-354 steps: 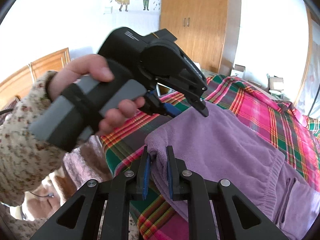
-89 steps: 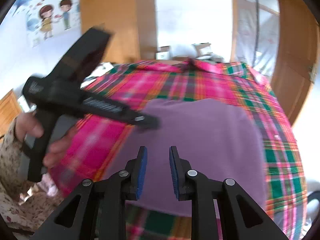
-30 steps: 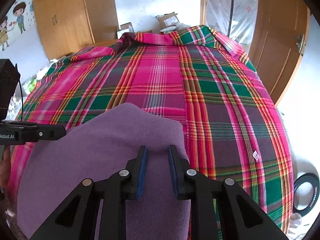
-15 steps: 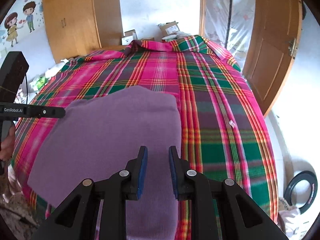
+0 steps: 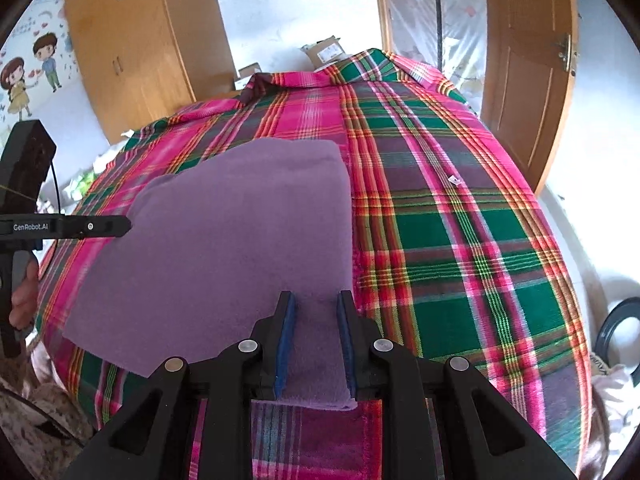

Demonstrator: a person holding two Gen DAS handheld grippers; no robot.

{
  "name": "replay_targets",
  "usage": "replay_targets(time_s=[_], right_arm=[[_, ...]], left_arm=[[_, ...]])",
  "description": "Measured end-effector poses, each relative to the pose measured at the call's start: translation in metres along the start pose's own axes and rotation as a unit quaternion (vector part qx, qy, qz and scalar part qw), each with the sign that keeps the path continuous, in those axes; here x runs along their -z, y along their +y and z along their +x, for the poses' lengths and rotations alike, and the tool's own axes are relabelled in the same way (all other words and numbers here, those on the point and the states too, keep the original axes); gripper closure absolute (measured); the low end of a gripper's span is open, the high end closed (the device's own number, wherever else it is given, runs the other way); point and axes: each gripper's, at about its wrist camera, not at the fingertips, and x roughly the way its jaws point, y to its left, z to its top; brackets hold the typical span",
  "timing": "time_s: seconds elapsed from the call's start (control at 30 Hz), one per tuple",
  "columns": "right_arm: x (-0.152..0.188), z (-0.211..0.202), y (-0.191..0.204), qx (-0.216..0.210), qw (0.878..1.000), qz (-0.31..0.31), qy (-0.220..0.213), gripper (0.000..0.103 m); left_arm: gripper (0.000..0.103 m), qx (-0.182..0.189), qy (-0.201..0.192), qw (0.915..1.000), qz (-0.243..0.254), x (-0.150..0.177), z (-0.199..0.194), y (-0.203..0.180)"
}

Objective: Fold clothes

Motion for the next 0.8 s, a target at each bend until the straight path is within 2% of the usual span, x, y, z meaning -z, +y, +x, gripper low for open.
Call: replay_targets(time_s=[0.17, 0.37, 0.5, 0.57, 0.7, 0.8], right_arm=[[-0.001, -0.001, -0.001, -0.001, 1.000, 0.000, 0.002, 0.081], [-0.011, -0.008, -0.012, 0.000, 1.000, 0.014, -0.003, 0.080], [-0.020, -0.002, -0.038, -0.052, 0.996, 0.075, 0.008, 0.072], [-0.024, 0.002, -0.048, -0.079, 0.992, 0.099, 0.014, 0.061], [-0.030, 0.012, -0.059, -0.123, 0.985, 0.116, 0.027, 0.058], [-0.034, 0.022, -0.066, -0.149, 0.980, 0.124, 0.042, 0.048]], left_arm=[[0.084, 0.010, 0.001, 0.9999, -0.008, -0.001, 0.001, 0.004], [0.083, 0.047, 0.011, 0.9977, -0.049, -0.002, -0.004, 0.018], [0.069, 0.067, 0.016, 0.9949, -0.073, -0.001, -0.007, 0.026], [0.068, 0.077, 0.017, 0.9935, -0.082, 0.000, -0.008, 0.027], [0.063, 0.083, 0.031, 0.9929, -0.079, -0.001, -0.005, 0.025], [0.060, 0.098, 0.037, 0.9902, -0.092, -0.002, -0.003, 0.029]])
